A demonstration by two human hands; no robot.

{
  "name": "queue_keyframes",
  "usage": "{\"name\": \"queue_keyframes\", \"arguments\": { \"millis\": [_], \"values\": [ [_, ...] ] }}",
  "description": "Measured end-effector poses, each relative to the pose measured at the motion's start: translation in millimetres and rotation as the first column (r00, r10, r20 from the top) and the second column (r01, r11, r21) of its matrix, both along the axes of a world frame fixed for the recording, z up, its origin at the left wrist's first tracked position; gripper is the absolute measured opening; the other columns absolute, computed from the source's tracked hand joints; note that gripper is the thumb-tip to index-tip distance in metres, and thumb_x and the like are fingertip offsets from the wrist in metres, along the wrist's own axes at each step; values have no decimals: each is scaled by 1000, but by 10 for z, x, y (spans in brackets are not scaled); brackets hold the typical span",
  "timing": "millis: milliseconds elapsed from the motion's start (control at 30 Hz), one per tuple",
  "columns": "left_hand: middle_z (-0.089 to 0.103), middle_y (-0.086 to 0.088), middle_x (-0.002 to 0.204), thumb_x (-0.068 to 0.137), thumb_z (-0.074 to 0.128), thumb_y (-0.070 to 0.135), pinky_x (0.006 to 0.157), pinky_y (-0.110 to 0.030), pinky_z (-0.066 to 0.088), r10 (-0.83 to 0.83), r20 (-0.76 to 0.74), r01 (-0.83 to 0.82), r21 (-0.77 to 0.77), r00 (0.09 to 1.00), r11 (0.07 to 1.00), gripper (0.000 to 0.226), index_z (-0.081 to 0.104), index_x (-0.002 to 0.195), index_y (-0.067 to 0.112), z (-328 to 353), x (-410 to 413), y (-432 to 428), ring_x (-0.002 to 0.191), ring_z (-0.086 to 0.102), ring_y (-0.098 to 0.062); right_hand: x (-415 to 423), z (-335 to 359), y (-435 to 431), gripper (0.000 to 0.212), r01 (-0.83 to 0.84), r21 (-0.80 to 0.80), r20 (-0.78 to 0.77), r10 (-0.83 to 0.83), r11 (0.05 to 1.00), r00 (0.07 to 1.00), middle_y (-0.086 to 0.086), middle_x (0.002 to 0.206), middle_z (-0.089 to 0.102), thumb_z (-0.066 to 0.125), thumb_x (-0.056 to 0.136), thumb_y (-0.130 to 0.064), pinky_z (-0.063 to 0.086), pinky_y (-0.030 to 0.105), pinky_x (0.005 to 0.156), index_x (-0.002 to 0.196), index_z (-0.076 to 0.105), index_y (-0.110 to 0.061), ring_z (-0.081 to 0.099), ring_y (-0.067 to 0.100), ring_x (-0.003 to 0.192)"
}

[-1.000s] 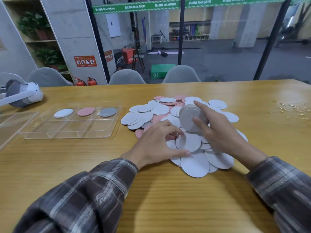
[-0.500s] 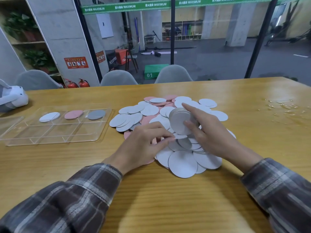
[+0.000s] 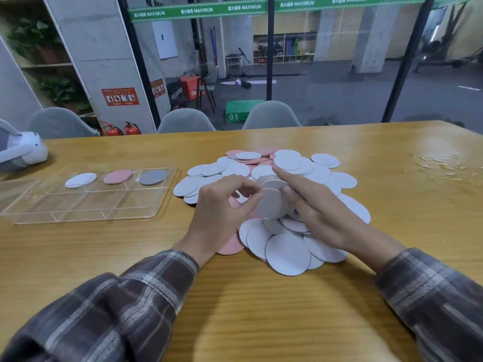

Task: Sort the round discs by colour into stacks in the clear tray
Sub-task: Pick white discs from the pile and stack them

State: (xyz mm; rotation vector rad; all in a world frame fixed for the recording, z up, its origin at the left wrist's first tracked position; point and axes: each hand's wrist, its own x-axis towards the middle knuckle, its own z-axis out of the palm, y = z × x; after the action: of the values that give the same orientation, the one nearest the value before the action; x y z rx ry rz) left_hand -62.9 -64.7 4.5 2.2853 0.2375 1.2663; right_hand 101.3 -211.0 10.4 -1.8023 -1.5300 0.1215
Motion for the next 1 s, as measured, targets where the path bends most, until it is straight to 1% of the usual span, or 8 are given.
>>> {"name": "queue_keyframes", "arguments": {
  "millis": [133, 267, 333, 467, 567, 733, 867, 1000],
  "values": [
    [74, 6, 80, 82, 88, 13, 72, -26, 58, -5, 4, 5, -78, 1000, 997, 13, 77, 87, 9, 11, 21, -25, 74, 70, -11, -8, -27, 50, 63, 31, -49, 122, -25, 998, 992, -33, 99, 42, 50, 102, -46, 33, 16, 83, 159, 31, -26, 43, -7, 89],
    [67, 7, 79, 82, 88, 20, 67, -22, 51, 12, -29, -12, -15, 1000, 1000, 19, 71, 83, 13, 17, 25, -39, 73, 64, -11, -15, -29, 43, 59, 59, -13, 152, -56, 998, 987, -6, 120, 58, 56, 103, -30, 35, 24, 92, 158, 34, -21, 49, 9, 106],
    [64, 9, 77, 80, 90, 31, 66, -13, 41, -32, -124, 32, -2, 992, 999, 25, 70, 80, 16, 9, -16, -31, 73, 59, -11, -6, -12, 39, 58, 76, 6, 149, -76, 997, 986, 0, 125, 61, 56, 104, -28, 35, 23, 91, 157, 35, -20, 50, 10, 106],
    [63, 15, 92, 72, 89, 56, 75, -13, 41, -171, -481, 160, -63, 860, 985, 35, 76, 93, 32, -51, -80, -80, 90, 58, -8, 54, 27, 28, 57, 134, 24, 145, -136, 991, 980, -13, 110, 52, 57, 104, -26, 29, 18, 83, 156, 37, -19, 39, -3, 97],
    [62, 17, 101, 69, 89, 59, 84, -15, 45, -192, -540, 170, -91, 820, 981, 40, 77, 101, 36, -45, -87, -78, 100, 58, -5, 68, 25, 18, 57, 133, 18, 135, -134, 991, 982, -15, 115, 51, 57, 104, -26, 28, 16, 83, 156, 37, -20, 36, -7, 94],
    [64, 17, 102, 73, 89, 54, 78, -11, 40, -211, -568, 157, -143, 795, 977, 33, 80, 101, 37, -16, -115, -24, 100, 59, -7, 65, 12, 19, 57, 124, 17, 141, -125, 992, 982, -11, 114, 56, 57, 103, -26, 29, 14, 81, 156, 37, -20, 39, -5, 94],
    [67, 14, 90, 76, 92, 33, 70, -10, 41, -281, -530, 159, -264, 800, 951, 24, 79, 96, 31, 54, -128, -33, 78, 59, -3, 90, -3, 12, 57, 123, 17, 133, -124, 992, 983, -6, 120, 61, 55, 104, -28, 32, 7, 81, 157, 36, -23, 43, -1, 93],
    [73, 1, 87, 81, 88, 16, 72, -35, 54, -342, -397, 181, -390, 852, 903, 20, 76, 95, 25, 101, -133, 26, 73, 65, -16, 99, -19, 11, 51, 98, 28, 41, -99, 995, 994, -28, 93, 58, 51, 106, -26, 35, 6, 79, 156, 39, -25, 49, -3, 86]
  ]
}}
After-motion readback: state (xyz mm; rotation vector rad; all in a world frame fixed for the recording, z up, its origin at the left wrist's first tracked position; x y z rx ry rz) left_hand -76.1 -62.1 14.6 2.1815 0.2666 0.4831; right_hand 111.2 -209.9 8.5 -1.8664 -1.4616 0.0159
